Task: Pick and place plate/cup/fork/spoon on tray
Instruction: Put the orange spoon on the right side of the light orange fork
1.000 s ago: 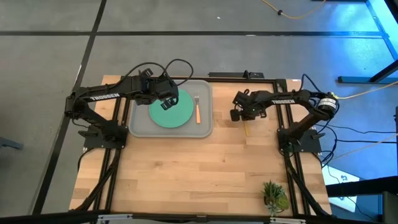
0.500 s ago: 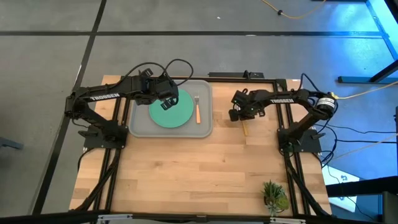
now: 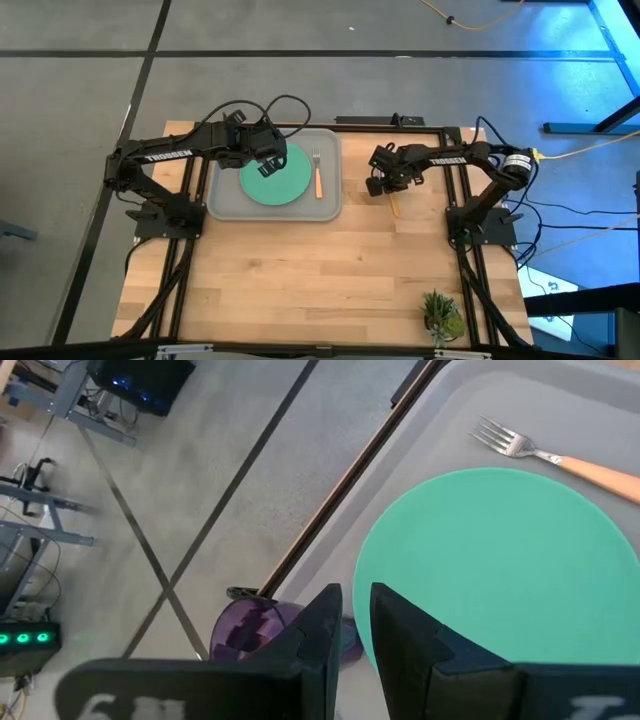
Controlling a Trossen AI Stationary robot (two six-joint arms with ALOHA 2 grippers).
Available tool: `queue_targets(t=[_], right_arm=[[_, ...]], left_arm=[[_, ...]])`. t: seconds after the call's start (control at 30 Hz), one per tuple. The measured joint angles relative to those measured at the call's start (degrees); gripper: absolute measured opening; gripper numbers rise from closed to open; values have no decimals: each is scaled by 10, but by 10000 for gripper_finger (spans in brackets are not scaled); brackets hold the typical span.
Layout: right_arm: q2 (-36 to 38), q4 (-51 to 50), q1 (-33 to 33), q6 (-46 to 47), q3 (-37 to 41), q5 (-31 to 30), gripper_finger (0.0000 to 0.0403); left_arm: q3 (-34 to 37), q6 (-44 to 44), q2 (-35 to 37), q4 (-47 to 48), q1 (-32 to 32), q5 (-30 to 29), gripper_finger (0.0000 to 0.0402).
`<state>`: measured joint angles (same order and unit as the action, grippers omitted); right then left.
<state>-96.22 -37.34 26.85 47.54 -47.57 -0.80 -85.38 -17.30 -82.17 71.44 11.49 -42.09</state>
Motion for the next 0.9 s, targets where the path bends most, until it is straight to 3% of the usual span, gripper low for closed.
queue_targets(t=[0.23,0.9], right_arm=[[0,15,0,-1,0,0,7],[0,-18,-16,-16,-85,-6,0]], left_arm=[[0,0,0,0,0,0,50],[0,0,0,0,0,0,50]])
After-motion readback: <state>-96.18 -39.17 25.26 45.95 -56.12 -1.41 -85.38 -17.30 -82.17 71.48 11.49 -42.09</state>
